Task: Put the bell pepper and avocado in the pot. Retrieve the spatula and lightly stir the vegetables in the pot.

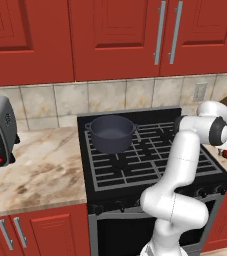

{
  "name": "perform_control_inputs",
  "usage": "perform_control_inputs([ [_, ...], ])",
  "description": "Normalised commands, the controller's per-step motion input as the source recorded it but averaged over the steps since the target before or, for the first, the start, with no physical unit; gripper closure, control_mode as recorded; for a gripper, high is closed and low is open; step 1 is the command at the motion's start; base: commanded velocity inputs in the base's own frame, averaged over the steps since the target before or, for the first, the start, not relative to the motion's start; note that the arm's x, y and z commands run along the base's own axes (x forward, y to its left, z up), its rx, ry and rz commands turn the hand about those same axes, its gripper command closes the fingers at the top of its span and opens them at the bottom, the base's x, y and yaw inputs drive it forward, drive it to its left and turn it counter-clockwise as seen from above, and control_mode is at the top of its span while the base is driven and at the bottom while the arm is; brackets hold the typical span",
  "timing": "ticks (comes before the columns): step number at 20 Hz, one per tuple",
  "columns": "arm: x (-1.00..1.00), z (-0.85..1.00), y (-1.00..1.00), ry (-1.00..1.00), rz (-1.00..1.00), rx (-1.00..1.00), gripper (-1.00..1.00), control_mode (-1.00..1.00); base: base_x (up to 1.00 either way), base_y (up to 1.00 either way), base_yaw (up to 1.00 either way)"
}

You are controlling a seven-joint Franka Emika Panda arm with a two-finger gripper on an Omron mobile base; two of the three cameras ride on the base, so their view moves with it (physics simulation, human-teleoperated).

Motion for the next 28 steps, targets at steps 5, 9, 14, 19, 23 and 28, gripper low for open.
perform_control_inputs([
  [5,0.00,-0.03,0.00,0.02,0.00,0.01,1.00,-1.00,0.00,0.00,0.00],
  [9,0.00,0.00,0.00,0.00,0.00,0.00,1.00,-1.00,0.00,0.00,0.00],
  [14,0.00,0.00,0.11,-0.09,0.00,-0.02,1.00,-1.00,0.00,0.00,0.00],
  [19,-0.22,0.26,0.51,-0.33,0.02,-0.15,1.00,-1.00,0.00,0.00,0.00],
  [23,-0.29,0.82,0.62,-0.47,0.00,-0.15,1.00,-1.00,0.00,0.00,0.00],
  [28,-0.34,1.00,0.56,-0.38,0.00,-0.16,1.00,-1.00,0.00,0.00,0.00],
])
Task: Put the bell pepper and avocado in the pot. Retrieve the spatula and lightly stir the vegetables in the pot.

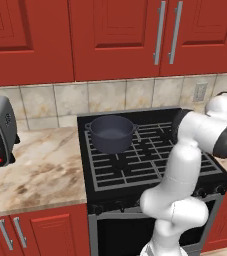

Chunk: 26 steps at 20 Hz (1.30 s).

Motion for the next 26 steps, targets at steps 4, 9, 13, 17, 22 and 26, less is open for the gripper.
perform_control_inputs([
  [4,-0.42,0.99,0.81,-0.25,0.03,-0.18,1.00,-1.00,0.00,0.00,0.00],
  [9,-0.05,0.80,0.89,-0.08,0.12,-0.15,1.00,-1.00,0.00,0.00,0.00],
  [13,0.00,0.09,0.99,0.00,0.09,-0.10,1.00,-1.00,0.00,0.00,0.00],
  [17,0.03,-0.07,1.00,-0.06,0.03,-0.05,1.00,-1.00,0.00,0.00,0.00],
  [22,0.00,0.12,1.00,-0.20,0.00,-0.02,1.00,-1.00,0.00,0.00,0.00],
  [26,0.00,0.33,1.00,-0.16,0.00,-0.01,1.00,-1.00,0.00,0.00,0.00],
])
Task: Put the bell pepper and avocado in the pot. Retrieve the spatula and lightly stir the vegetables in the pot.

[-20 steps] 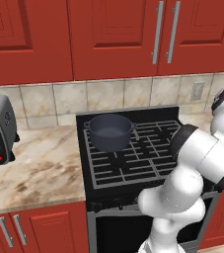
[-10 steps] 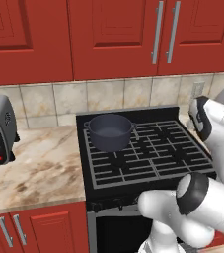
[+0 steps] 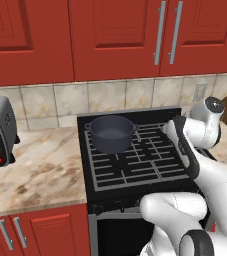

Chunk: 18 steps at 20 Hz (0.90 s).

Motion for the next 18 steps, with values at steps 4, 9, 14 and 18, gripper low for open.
perform_control_inputs([
  [4,0.00,0.32,1.00,-0.11,0.02,0.00,1.00,-1.00,0.00,0.00,0.00],
  [9,0.00,0.24,1.00,-0.07,0.05,0.00,1.00,-1.00,0.00,0.00,0.00],
  [14,0.00,0.07,0.72,0.00,0.11,0.00,1.00,-1.00,0.00,0.00,0.00],
  [18,0.01,0.00,0.15,0.01,0.08,0.00,1.00,-1.00,0.00,0.00,0.00],
])
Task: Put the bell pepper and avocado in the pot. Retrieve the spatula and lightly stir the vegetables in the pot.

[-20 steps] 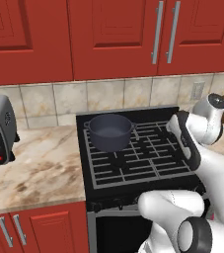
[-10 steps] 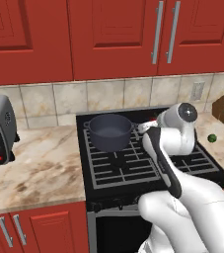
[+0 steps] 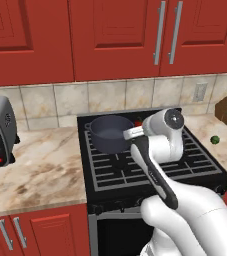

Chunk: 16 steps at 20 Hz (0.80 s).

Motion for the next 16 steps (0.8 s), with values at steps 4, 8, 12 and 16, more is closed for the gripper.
perform_control_inputs([
  [4,0.02,0.00,0.00,0.00,0.00,0.00,1.00,-1.00,0.00,0.00,0.00],
  [8,0.62,0.00,0.07,0.00,0.00,0.00,1.00,-1.00,0.00,0.00,0.00],
  [12,0.96,0.00,0.28,0.04,-0.01,0.00,1.00,-1.00,0.00,0.00,0.00],
  [16,0.85,0.00,0.27,0.06,-0.03,0.00,1.00,-1.00,0.00,0.00,0.00],
])
